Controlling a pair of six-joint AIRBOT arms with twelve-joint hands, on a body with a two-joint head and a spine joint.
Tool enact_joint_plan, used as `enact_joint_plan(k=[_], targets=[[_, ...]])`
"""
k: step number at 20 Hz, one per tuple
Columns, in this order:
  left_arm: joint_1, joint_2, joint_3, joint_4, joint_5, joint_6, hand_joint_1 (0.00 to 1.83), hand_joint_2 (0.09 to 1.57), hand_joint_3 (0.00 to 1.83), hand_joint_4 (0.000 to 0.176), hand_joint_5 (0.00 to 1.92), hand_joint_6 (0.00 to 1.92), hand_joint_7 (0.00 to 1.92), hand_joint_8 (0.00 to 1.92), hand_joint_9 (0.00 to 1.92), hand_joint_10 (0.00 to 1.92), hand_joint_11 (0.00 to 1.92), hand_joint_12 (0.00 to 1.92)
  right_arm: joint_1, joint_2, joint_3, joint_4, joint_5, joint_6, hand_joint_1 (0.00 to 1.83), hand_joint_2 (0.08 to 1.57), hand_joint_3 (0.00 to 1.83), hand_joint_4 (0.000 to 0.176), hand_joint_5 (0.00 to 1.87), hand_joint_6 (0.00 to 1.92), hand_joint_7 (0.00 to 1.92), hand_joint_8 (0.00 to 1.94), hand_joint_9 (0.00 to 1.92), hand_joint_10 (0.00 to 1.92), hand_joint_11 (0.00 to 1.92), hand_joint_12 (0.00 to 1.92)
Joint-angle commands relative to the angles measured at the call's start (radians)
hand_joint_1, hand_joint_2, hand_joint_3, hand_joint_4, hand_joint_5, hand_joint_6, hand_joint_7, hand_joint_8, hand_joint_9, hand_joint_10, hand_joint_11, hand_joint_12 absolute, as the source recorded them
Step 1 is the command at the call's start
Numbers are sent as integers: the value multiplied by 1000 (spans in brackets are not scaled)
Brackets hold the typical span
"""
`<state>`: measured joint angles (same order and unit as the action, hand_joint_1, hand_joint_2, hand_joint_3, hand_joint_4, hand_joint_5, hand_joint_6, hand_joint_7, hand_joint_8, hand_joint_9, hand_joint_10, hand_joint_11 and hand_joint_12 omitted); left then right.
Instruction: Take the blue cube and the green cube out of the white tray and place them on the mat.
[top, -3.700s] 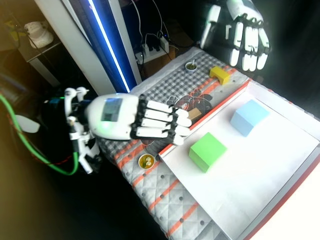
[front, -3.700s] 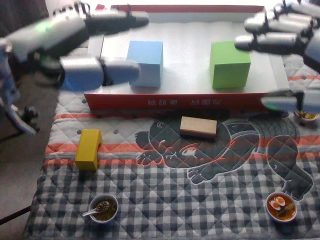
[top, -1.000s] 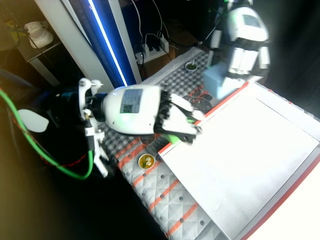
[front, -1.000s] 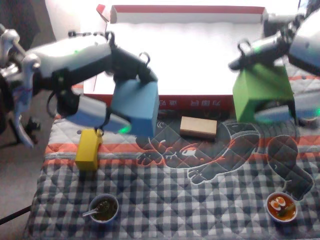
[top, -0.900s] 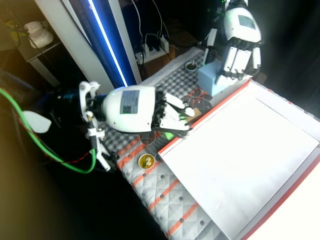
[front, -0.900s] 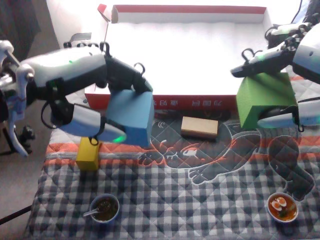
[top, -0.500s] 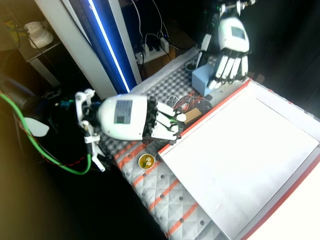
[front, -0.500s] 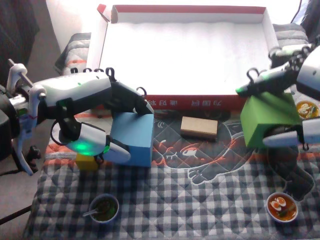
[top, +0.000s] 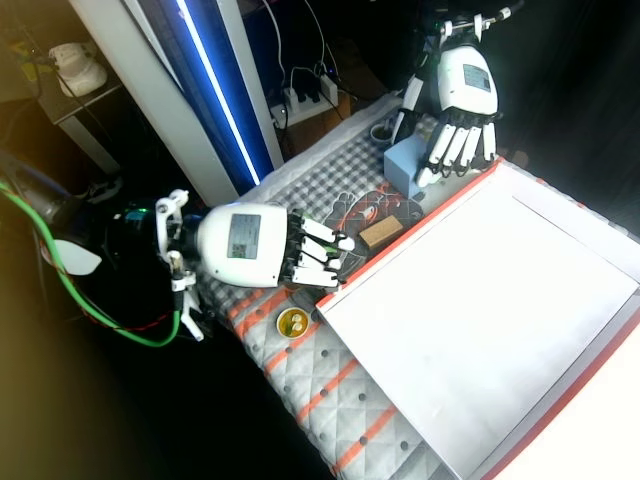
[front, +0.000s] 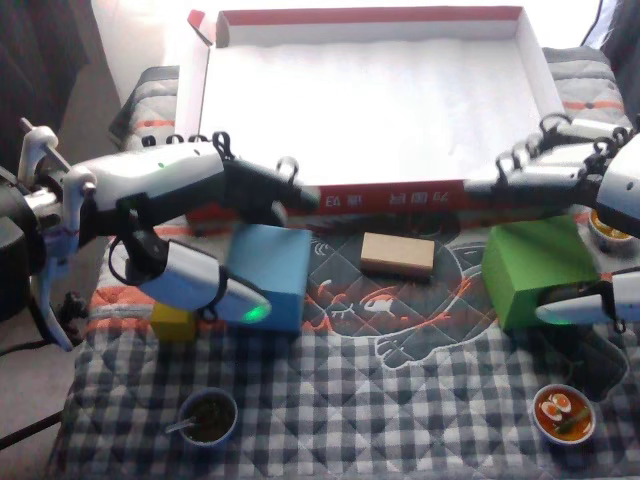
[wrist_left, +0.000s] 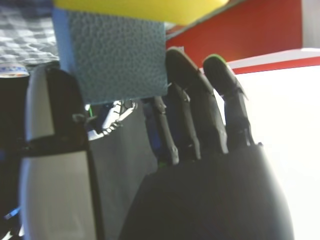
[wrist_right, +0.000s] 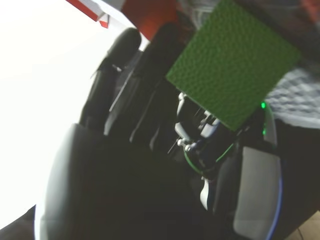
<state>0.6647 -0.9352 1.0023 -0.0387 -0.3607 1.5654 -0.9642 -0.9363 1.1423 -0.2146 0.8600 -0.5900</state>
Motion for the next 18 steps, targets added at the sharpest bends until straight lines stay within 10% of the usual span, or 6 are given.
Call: enact_joint_plan(k=[1, 7, 8, 11, 13, 18], targets=[[-9, 2, -5, -10, -140, -6, 822, 926, 0, 150, 202, 0, 382, 9, 364, 232, 0, 1172, 11, 7, -4, 28, 117, 3, 804, 939, 0, 52, 20, 0, 27, 0, 34, 0, 0, 247], [30, 62, -68, -52, -332, -37, 605, 822, 0, 176, 0, 0, 42, 4, 133, 2, 0, 451, 3, 34, -33, 76, 227, 3, 750, 891, 0, 98, 0, 0, 0, 0, 0, 0, 0, 0], [48, 77, -73, -49, -385, -94, 593, 812, 0, 176, 0, 0, 37, 0, 109, 12, 0, 300, -7, 42, -41, 101, 281, 3, 803, 888, 0, 67, 0, 0, 0, 0, 0, 0, 0, 0], [102, 107, -54, -41, -574, -350, 668, 848, 14, 176, 0, 0, 0, 0, 1, 0, 0, 1, -52, 61, -60, 191, 454, 3, 615, 891, 0, 95, 0, 0, 0, 0, 0, 0, 0, 0], [150, 106, -25, -43, -725, -546, 731, 879, 18, 176, 0, 0, 0, 0, 0, 0, 0, 0, -90, 69, -68, 251, 558, 1, 575, 884, 0, 165, 0, 0, 0, 0, 0, 0, 0, 0], [321, 112, -32, -135, -1097, -749, 820, 865, 0, 153, 0, 0, 56, 2, 77, 7, 73, 53, -131, 82, -106, 310, 740, -40, 658, 911, 2, 108, 97, 5, 180, 7, 233, 16, 188, 76]])
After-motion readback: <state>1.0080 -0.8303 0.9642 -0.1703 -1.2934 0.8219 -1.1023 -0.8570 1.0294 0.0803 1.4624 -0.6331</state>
